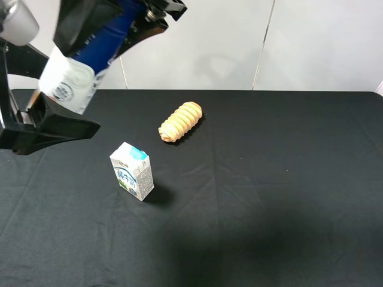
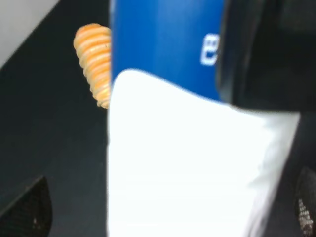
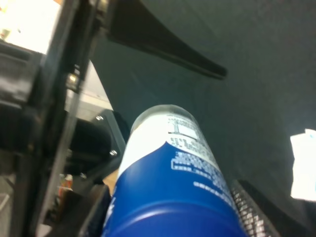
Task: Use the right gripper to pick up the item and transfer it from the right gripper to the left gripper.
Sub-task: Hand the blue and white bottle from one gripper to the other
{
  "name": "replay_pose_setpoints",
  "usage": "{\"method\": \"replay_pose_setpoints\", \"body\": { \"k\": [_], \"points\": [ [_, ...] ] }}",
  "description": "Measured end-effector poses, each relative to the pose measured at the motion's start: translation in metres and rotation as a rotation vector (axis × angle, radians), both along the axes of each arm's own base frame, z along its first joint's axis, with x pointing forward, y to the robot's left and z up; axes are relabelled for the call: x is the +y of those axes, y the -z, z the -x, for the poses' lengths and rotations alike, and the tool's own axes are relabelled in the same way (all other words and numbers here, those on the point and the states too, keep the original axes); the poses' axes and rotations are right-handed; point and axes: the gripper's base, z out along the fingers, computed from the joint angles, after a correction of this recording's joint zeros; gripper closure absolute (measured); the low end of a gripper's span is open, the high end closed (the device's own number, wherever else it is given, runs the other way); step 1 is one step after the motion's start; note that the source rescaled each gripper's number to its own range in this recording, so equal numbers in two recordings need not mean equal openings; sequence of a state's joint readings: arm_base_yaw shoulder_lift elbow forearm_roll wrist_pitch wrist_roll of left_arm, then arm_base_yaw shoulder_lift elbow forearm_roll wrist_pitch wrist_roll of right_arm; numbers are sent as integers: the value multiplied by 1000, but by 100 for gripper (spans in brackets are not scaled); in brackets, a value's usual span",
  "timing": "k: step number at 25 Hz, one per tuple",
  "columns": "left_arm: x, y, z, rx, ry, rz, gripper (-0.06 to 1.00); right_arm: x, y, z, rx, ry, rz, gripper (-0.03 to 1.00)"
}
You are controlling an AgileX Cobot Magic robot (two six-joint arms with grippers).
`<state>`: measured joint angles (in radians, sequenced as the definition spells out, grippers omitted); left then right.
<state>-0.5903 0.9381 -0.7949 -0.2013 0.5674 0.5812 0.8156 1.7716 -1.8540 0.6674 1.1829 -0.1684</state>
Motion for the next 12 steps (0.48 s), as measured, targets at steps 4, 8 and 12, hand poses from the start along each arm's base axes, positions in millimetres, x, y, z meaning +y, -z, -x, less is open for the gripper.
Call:
{"method": "replay_pose_setpoints", "body": {
  "k": [4,8,12],
  "points": [
    [0,0,0,-3,4,-3,-2,2,-2,2,28,-5,-30,95],
    [0,0,0,-5,7,-5,-2,3,-4,4,54,-10,-54,95],
    [0,0,0,-6,7,-6,-2,3,-5,4,60,-10,-58,95]
  ]
}}
